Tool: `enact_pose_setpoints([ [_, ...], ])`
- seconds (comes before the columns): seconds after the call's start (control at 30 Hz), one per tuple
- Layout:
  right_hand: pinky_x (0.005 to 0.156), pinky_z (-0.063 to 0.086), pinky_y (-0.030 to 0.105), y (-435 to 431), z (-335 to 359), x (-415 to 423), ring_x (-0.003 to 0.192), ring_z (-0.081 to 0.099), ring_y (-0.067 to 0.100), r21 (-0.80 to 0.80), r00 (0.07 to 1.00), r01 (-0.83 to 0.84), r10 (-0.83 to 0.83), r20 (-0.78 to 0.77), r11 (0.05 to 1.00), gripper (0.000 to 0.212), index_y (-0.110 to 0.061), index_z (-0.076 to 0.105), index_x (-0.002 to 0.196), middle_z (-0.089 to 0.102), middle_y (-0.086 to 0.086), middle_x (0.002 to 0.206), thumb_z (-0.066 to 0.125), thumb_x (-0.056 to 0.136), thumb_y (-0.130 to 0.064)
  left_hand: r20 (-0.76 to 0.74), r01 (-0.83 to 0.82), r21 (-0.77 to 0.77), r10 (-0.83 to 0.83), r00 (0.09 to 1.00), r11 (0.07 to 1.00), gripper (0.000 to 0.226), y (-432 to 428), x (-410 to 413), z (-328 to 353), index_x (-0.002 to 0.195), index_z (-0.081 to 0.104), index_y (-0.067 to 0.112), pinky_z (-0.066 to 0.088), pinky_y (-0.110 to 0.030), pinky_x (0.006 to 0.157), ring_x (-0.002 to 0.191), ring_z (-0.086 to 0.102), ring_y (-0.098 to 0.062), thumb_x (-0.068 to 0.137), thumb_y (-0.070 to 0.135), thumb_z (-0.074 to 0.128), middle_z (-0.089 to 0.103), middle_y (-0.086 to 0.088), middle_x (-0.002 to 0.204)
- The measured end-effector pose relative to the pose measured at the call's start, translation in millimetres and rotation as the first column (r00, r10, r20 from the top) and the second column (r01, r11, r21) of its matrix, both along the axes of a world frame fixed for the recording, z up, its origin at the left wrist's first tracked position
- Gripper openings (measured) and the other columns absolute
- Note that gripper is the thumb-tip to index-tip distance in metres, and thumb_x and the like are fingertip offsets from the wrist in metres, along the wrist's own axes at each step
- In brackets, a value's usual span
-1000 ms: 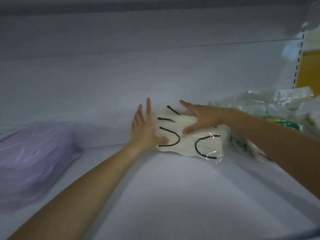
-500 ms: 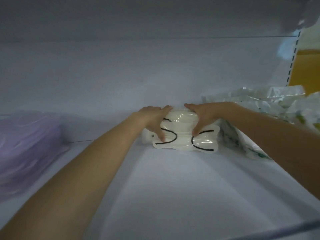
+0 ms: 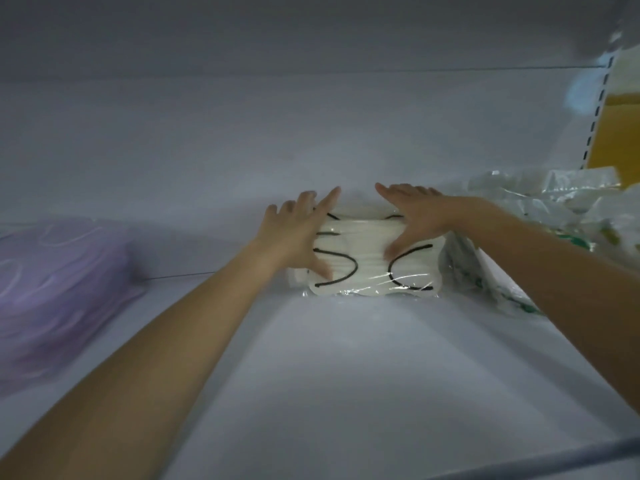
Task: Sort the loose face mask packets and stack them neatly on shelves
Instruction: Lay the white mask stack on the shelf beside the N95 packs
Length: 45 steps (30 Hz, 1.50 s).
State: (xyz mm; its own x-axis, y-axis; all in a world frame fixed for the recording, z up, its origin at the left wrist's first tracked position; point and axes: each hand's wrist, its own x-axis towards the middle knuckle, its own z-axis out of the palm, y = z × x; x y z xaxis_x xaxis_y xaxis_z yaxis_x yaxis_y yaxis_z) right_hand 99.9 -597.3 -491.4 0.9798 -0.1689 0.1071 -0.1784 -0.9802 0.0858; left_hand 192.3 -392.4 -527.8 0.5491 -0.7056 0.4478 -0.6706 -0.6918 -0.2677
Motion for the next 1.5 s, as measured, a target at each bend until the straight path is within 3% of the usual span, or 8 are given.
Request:
enact_pose_setpoints([
  [0.13, 0.115, -0.004, 0.049, 13, -19, -6, 0.145, -0.004, 0.026, 0.019, 0.991, 0.034, -0.037, 0.132, 0.999, 0.112, -0.026, -0.012, 0.149, -0.007, 0.003, 0.158, 0.070, 0.075, -0.047, 0.115, 0.017, 0.049, -0.022, 0.993, 0.999, 0.120, 4, -6, -1, 0.151, 0.002, 0.025, 0.000, -0.054, 0.114, 0.146, -0.005, -0.028, 0.062, 0.067, 0.070, -0.010, -0.005, 0.158],
  [0.23, 0.113, -0.007, 0.052, 27, -30, -6, 0.144, -0.008, 0.028, -0.048, 0.976, 0.109, -0.097, 0.193, 0.993, 0.108, -0.022, -0.012, 0.149, -0.010, 0.008, 0.157, 0.067, 0.078, -0.042, 0.193, -0.002, 0.160, -0.029, 0.981, 0.987, 0.118, 0, -14, -2, 0.151, -0.003, 0.015, -0.008, -0.055, 0.113, 0.145, -0.015, -0.024, 0.069, 0.070, 0.061, -0.015, -0.005, 0.158],
  [0.5, 0.115, 0.000, 0.048, 39, -53, -17, 0.143, 0.005, 0.032, 0.015, 0.921, 0.100, -0.098, 0.377, 0.995, 0.094, -0.020, -0.002, 0.149, -0.004, 0.012, 0.155, 0.064, 0.083, -0.032, 0.078, -0.006, 0.027, 0.004, 0.997, 1.000, 0.087, -12, -32, -14, 0.151, 0.009, 0.012, -0.009, -0.053, 0.113, 0.147, -0.002, -0.020, 0.086, 0.059, 0.043, 0.007, -0.003, 0.159],
  [0.67, 0.109, 0.016, 0.034, 26, -57, -27, 0.124, 0.033, 0.032, 0.025, 0.881, -0.001, -0.011, 0.473, 1.000, 0.070, -0.019, 0.031, 0.141, 0.030, 0.011, 0.134, 0.063, 0.078, -0.026, -0.034, -0.061, -0.089, 0.059, 0.998, 0.994, 0.088, -10, -26, -15, 0.143, 0.029, 0.013, 0.002, -0.057, 0.112, 0.143, 0.012, -0.025, 0.079, 0.069, 0.050, 0.012, -0.006, 0.156],
  [0.87, 0.110, 0.013, 0.034, 15, -53, -22, 0.133, 0.025, 0.027, 0.030, 0.911, -0.083, 0.064, 0.407, 0.996, 0.072, -0.021, 0.030, 0.141, 0.032, 0.005, 0.142, 0.064, 0.079, -0.030, 0.125, 0.017, -0.115, -0.002, 0.992, 0.993, 0.084, -10, -23, -18, 0.130, 0.044, 0.010, 0.007, -0.052, 0.113, 0.134, 0.025, -0.023, 0.074, 0.072, 0.052, 0.032, -0.004, 0.139],
  [1.17, 0.113, 0.010, 0.036, 8, -50, -15, 0.137, 0.020, 0.024, 0.014, 0.939, -0.117, 0.106, 0.326, 0.993, 0.086, -0.023, 0.017, 0.147, 0.025, 0.000, 0.151, 0.064, 0.077, -0.037, 0.016, -0.006, -0.135, 0.008, 1.000, 0.991, 0.082, -10, -14, -21, 0.128, 0.042, 0.015, 0.022, -0.045, 0.105, 0.126, 0.039, -0.023, 0.073, 0.075, 0.048, 0.051, -0.001, 0.132],
  [1.37, 0.109, 0.017, 0.035, 9, -43, -16, 0.129, 0.031, 0.024, 0.036, 0.954, -0.114, 0.100, 0.284, 0.993, 0.076, -0.023, 0.031, 0.140, 0.040, 0.002, 0.133, 0.067, 0.074, -0.038, 0.035, 0.040, -0.154, -0.035, 0.999, 0.987, 0.078, -10, -16, -21, 0.114, 0.044, 0.011, 0.033, -0.036, 0.086, 0.106, 0.049, -0.025, 0.070, 0.075, 0.053, 0.060, -0.003, 0.109],
  [1.5, 0.090, 0.027, 0.033, 8, -38, -20, 0.107, 0.047, 0.022, -0.008, 0.965, -0.083, 0.083, 0.250, 0.996, 0.056, -0.017, 0.044, 0.120, 0.037, -0.002, 0.103, 0.066, 0.073, -0.039, 0.003, 0.119, -0.153, -0.120, 0.993, 0.981, 0.076, -7, -17, -21, 0.126, 0.043, 0.018, 0.031, -0.037, 0.095, 0.112, 0.048, -0.022, 0.072, 0.070, 0.056, 0.058, 0.002, 0.119],
])
